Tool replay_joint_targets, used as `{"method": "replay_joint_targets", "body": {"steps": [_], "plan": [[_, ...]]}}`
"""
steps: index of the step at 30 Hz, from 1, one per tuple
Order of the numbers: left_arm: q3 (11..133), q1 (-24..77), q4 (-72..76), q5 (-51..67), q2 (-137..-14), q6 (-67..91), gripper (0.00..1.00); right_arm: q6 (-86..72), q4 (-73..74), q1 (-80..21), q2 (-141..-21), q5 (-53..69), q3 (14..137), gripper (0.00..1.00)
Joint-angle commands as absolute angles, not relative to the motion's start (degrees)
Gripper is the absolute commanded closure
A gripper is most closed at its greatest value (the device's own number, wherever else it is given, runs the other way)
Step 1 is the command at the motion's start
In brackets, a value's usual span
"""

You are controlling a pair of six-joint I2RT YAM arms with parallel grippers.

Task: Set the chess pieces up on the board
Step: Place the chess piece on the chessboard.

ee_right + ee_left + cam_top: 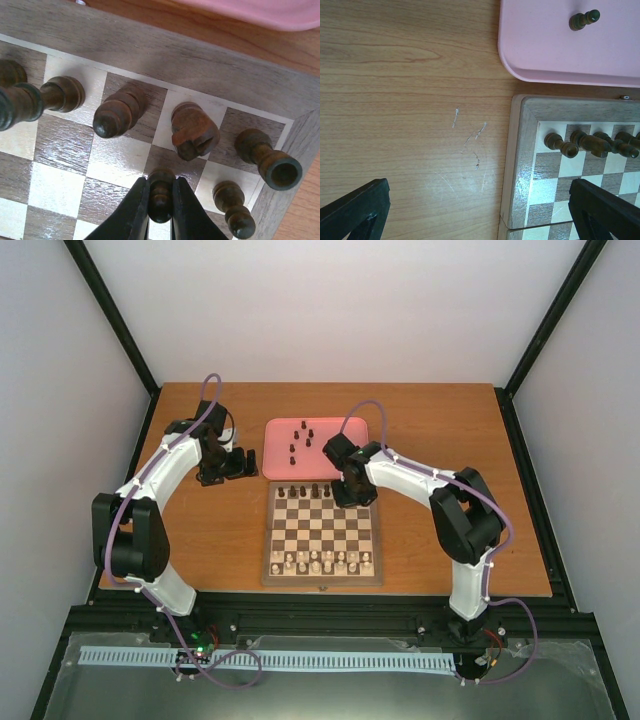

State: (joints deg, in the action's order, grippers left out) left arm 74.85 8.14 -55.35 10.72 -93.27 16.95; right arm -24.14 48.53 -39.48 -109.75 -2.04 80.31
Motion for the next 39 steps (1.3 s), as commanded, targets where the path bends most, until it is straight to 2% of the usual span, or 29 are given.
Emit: {"method": "replay_joint_targets", "body": {"steps": [1,15,28,39], "plan": [[75.53,8.00,-55.37,10.63,-93.32,15.81,0.00,-23.26,48.52,-39.20,-110.74,-2.86,81.43,0.90],[75.89,8.00,-55.29,10.55,-93.79,15.83,0.00,-23.23,49.53,-39.11,-110.77,-3.41,80.89,0.87],[75.72,8.01,-55.32,10.68,-93.65,15.81,0.00,-22.76,50.01,-39.11,-110.34,-2.67,81.39,0.78],[75.76,8.02,-55.23,10.68,-93.60,15.86,0.00,-21.21,55.84,-39.46,-104.68,0.47,87.50,0.69]]}}
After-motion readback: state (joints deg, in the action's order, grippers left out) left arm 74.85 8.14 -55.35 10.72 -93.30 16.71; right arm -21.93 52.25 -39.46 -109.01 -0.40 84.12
